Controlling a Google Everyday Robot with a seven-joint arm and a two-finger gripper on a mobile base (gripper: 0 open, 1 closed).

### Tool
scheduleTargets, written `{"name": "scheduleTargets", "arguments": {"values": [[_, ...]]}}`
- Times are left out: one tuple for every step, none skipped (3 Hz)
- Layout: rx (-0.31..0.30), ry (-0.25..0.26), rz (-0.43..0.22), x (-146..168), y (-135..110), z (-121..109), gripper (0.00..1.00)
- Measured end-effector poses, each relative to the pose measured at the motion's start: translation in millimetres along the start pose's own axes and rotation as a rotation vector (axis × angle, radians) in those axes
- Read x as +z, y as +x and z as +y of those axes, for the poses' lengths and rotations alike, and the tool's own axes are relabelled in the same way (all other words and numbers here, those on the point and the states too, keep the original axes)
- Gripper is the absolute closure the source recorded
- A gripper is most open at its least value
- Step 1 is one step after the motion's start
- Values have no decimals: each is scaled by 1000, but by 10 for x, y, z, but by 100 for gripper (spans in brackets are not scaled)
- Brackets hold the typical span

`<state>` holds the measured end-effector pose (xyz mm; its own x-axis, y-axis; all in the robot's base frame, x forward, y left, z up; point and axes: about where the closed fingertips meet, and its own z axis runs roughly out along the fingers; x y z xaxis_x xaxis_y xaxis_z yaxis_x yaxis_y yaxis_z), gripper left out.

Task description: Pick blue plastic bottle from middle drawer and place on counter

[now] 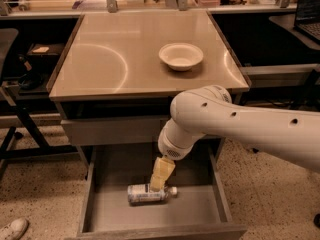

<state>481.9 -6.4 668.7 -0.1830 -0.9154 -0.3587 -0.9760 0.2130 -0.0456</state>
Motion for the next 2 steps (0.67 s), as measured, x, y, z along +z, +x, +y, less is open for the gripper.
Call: {"name": "scheduleTargets", "arguments": {"values": [[-5, -4, -19, 74, 20, 37, 0], [5, -42, -27, 536, 151, 122, 0]]}}
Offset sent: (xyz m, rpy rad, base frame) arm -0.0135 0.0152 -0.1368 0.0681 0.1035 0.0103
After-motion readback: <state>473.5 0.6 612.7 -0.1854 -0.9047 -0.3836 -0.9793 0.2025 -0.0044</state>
